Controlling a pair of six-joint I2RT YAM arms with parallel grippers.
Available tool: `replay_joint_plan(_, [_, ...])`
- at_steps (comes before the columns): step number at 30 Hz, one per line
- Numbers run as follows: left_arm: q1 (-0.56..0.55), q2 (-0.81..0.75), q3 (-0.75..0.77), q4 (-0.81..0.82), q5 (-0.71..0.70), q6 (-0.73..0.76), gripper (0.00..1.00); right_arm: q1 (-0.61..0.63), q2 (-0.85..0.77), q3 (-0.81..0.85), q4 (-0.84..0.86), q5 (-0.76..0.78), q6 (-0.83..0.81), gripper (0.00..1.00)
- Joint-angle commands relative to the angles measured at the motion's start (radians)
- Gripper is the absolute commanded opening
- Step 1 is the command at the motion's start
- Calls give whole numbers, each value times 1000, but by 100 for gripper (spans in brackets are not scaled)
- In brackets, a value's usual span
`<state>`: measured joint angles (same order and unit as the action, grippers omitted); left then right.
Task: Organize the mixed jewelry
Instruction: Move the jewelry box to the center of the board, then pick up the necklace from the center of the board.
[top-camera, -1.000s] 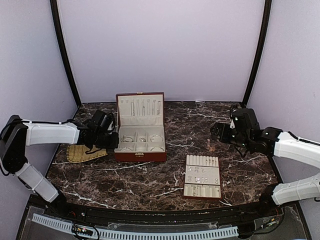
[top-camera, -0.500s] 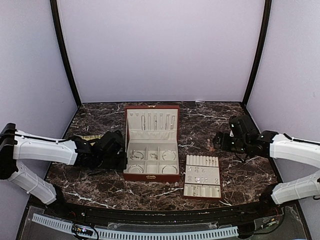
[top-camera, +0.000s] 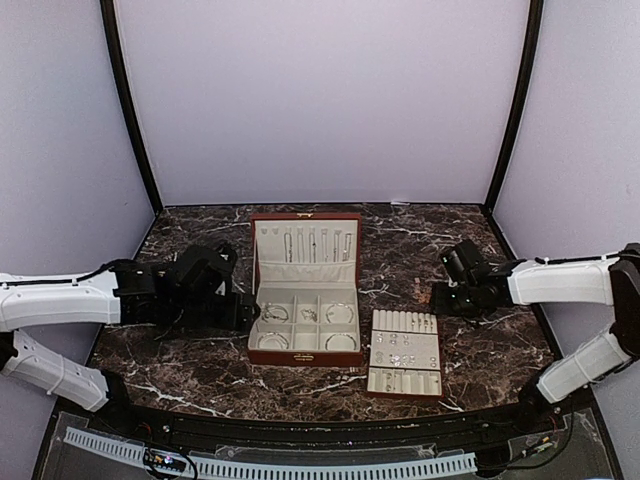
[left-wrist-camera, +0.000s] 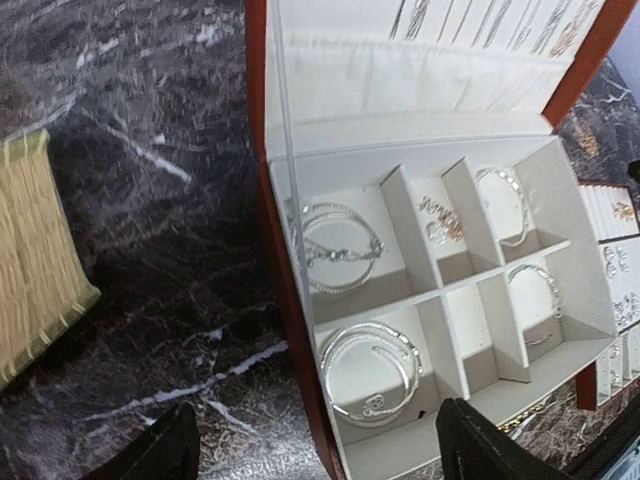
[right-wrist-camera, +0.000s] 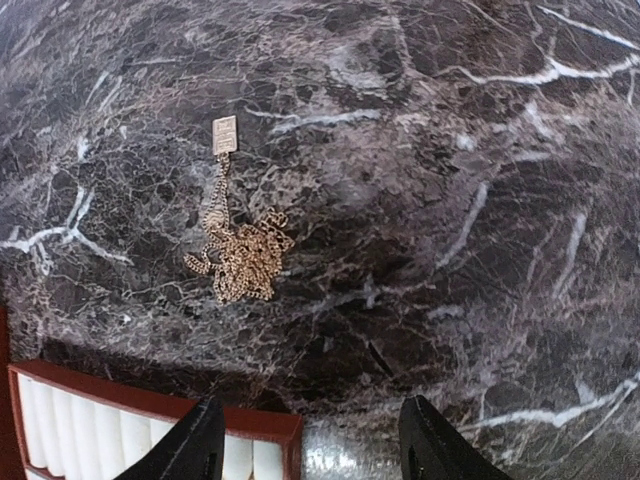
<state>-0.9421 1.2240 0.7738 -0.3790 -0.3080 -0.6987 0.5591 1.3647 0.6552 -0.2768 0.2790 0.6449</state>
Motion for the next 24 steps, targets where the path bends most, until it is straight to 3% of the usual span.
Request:
replay_joint_plan(1, [106,-98,97,-72,46,228,86,-27,93,86,59,-18,-69,55])
replay_joint_plan(4, [225,-113,154,-73,134,355,86,-30,160,153,44,-1,-105,51])
replay_joint_plan(9, [327,-100,228,-43,163,530,88,-46,238,196,26,16,-109,48])
replay_joint_plan(18, [338,-27,277,171,110,769,88,-48,326,231,73,-14,-46,38])
replay_joint_plan(24, [338,16,236,204,143,779,87,-47,355,215,87,-27,-27,32])
